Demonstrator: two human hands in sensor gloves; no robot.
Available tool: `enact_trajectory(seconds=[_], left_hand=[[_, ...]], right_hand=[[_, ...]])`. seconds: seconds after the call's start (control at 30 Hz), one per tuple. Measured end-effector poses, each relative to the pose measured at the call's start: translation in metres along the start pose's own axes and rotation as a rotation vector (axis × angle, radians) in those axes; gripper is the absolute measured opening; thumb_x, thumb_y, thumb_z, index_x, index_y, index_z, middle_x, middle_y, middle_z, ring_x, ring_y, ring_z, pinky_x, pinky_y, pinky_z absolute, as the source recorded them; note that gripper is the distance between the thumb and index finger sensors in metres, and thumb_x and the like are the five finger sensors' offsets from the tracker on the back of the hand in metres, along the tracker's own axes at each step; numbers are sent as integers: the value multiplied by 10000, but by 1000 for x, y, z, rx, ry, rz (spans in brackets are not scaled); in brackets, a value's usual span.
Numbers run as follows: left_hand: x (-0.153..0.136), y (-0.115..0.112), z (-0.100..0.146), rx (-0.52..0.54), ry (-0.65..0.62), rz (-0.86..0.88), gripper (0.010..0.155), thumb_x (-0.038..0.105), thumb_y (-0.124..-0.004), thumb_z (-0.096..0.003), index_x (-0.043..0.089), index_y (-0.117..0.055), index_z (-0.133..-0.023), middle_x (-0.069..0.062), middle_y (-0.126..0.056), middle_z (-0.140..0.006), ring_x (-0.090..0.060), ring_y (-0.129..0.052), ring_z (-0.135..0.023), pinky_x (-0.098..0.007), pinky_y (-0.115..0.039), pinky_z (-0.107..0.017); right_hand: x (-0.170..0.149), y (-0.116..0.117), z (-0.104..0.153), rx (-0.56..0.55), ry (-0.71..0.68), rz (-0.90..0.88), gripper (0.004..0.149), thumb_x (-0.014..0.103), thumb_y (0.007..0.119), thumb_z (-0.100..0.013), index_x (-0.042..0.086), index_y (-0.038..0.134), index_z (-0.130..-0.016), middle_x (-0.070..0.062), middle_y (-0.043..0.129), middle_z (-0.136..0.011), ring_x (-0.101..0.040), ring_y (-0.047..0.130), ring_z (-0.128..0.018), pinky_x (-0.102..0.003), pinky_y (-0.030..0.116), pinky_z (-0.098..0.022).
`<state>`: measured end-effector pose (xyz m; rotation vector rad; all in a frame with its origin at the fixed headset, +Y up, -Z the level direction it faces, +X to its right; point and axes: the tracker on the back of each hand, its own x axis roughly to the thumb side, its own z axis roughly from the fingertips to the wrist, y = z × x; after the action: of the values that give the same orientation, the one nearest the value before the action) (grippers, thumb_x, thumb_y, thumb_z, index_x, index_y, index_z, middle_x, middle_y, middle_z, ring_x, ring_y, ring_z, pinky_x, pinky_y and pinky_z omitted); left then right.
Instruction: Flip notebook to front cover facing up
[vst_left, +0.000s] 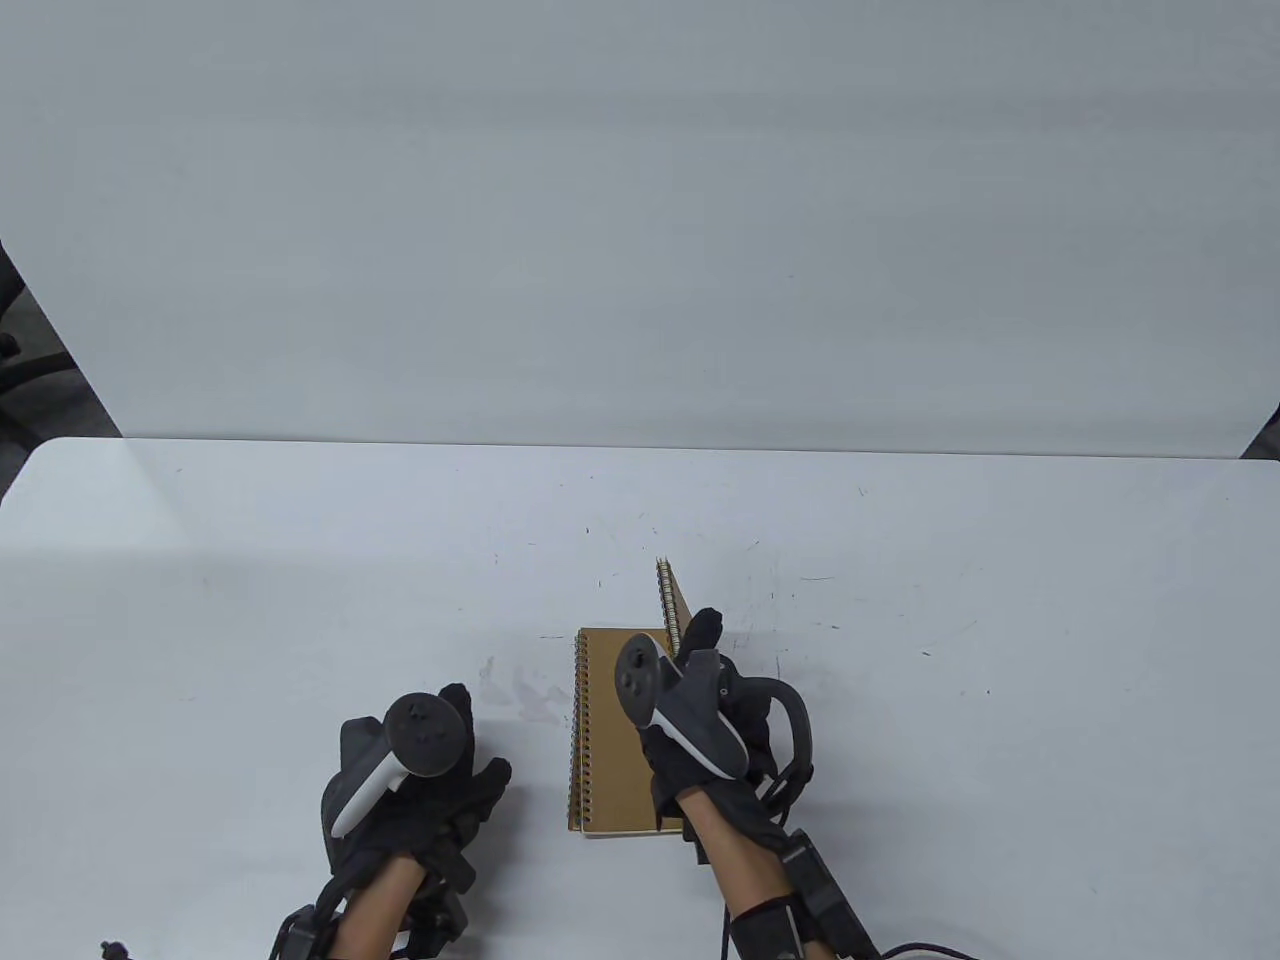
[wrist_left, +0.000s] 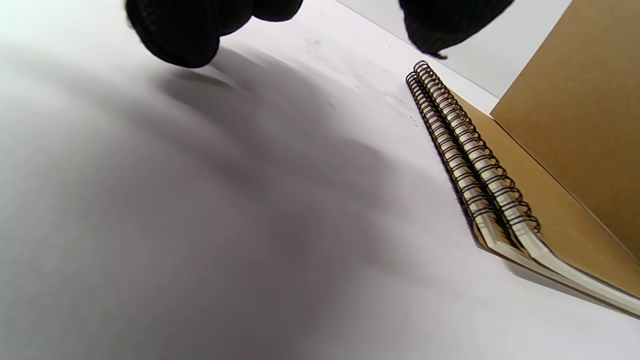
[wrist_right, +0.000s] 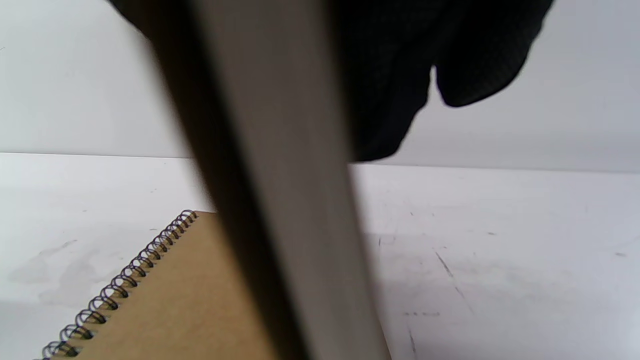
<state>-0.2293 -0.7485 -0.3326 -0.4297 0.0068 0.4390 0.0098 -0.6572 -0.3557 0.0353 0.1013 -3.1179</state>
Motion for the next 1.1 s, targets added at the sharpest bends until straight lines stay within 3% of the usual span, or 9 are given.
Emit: enact_trajectory(seconds=[0.27,0.37,0.57,0.7,0.93,1.0,1.03,1.1], left_hand=[[-1,-2,-1,-44,7,11,893,470,-626,-611,148,50,-1097,-287,-274,-1170,-586,-451,-1015,-596,-635,-685],[0,-2,-1,-52,5,16,893,469,-625,-611,147,52,-1095,-289,-271,-1168,-586,-448,-1015,-596,-633,-686],[0,-2,-1,-53,3,18,893,469,-624,-612,146,54,-1095,-289,-269,-1169,-585,-446,-1017,-597,-633,-686],[-1,-2,-1,-51,4,27,893,469,-624,-611,146,54,-1094,-289,-268,-1169,-586,-444,-1016,-597,-631,-687],[-4,1,-1,-28,-15,55,895,467,-629,-608,151,54,-1095,-285,-267,-1170,-588,-437,-1018,-606,-619,-691],[-6,2,-2,-24,-29,64,896,473,-628,-608,156,54,-1095,-282,-254,-1174,-591,-416,-1026,-625,-591,-702],[-6,2,-2,-22,-31,68,897,475,-628,-609,160,57,-1095,-281,-239,-1175,-596,-398,-1029,-635,-573,-708],[-7,2,-3,-24,-36,73,901,483,-628,-607,166,61,-1093,-277,-212,-1177,-600,-362,-1038,-672,-517,-718]], right_hand=[[23,4,2,-53,-13,184,724,231,822,-501,-111,478,-1038,-40,883,-559,-139,1025,-365,-539,778,-514],[29,11,2,-14,-21,235,729,236,820,-504,-113,469,-1040,-35,880,-563,-134,1025,-371,-538,779,-516],[44,28,-3,19,-22,135,730,249,817,-507,-113,471,-1037,-22,884,-568,-130,1029,-376,-536,782,-515],[48,48,-11,134,31,-28,740,286,812,-520,-104,462,-1042,-1,889,-588,-146,1024,-417,-547,762,-530],[53,80,-16,218,92,-167,761,310,809,-525,-84,436,-1057,-11,884,-618,-201,976,-464,-580,718,-554],[53,84,-17,283,77,-231,811,379,785,-535,-76,386,-1074,-52,868,-658,-251,943,-504,-608,678,-574],[52,86,-17,335,76,-274,788,406,713,-569,-73,356,-1083,-85,867,-707,-307,913,-565,-632,640,-589],[49,88,-16,368,96,-356,758,361,699,-580,-57,322,-1087,-121,839,-752,-338,869,-606,-653,588,-608]])
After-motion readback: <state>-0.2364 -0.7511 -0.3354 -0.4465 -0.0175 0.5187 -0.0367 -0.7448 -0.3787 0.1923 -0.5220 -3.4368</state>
